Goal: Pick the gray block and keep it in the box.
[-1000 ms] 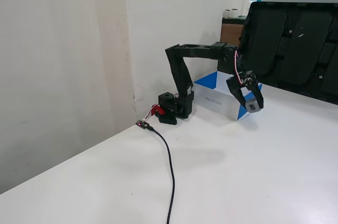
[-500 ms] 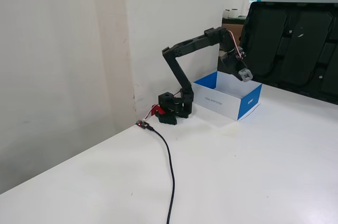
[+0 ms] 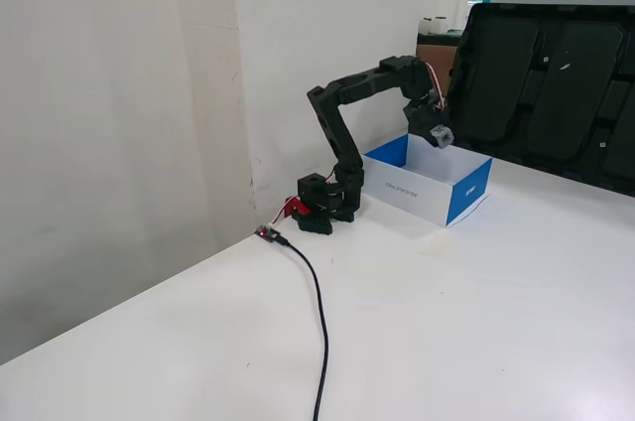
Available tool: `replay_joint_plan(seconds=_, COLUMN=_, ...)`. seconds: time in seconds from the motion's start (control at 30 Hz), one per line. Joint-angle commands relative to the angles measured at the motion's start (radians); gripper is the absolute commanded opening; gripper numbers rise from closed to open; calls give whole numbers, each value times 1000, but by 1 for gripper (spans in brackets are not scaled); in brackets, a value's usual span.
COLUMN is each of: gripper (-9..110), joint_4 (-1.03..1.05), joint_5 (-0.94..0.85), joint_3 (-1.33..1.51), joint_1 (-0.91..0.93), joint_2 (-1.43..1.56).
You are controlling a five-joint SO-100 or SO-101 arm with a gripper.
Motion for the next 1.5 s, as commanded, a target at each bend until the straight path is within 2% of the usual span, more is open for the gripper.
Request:
replay_joint_plan(seconds=0.0, gripper=20, joint_4=-38, joint_5=5, joint_3=-6, joint_1=-44, joint_2=-18)
replay_joint_plan(seconds=0.13, gripper=30, joint_4=-38, joint_5=0, joint_3=-6, joint_1=-95, joint_2=-41)
replay_joint_plan(seconds=0.23, gripper=29, joint_4=-37, joint_5=-5, joint_3=-14, joint_1=-107, joint_2=-52)
replay_joint_plan(seconds=0.3, gripper=26, joint_4=-29, joint_5=-14, joint_3=-18, joint_1=-100, joint_2=-55)
replay_joint_plan(seconds=0.5, gripper=5, joint_4=86, joint_5=-84, joint_3=-54, joint_1=15, joint_2=-38)
replay_joint_plan(seconds=0.8, gripper=0, joint_4=115, joint_5=-318, joint_3=-3, joint_1=407, joint_2=161)
replay_joint_plan(seconds=1.0, gripper=0, joint_4=18, joint_5=-459, joint_3=118, joint_1=706, joint_2=298)
replay_joint_plan(seconds=1.3, gripper=0, joint_4=-209, joint_5=-457, joint_3=298, joint_1=1118, joint_2=347)
replay_joint_plan(seconds=1.47, gripper=0, joint_4=-305, joint_5=-408, joint_3=417, joint_1=1262, joint_2=364)
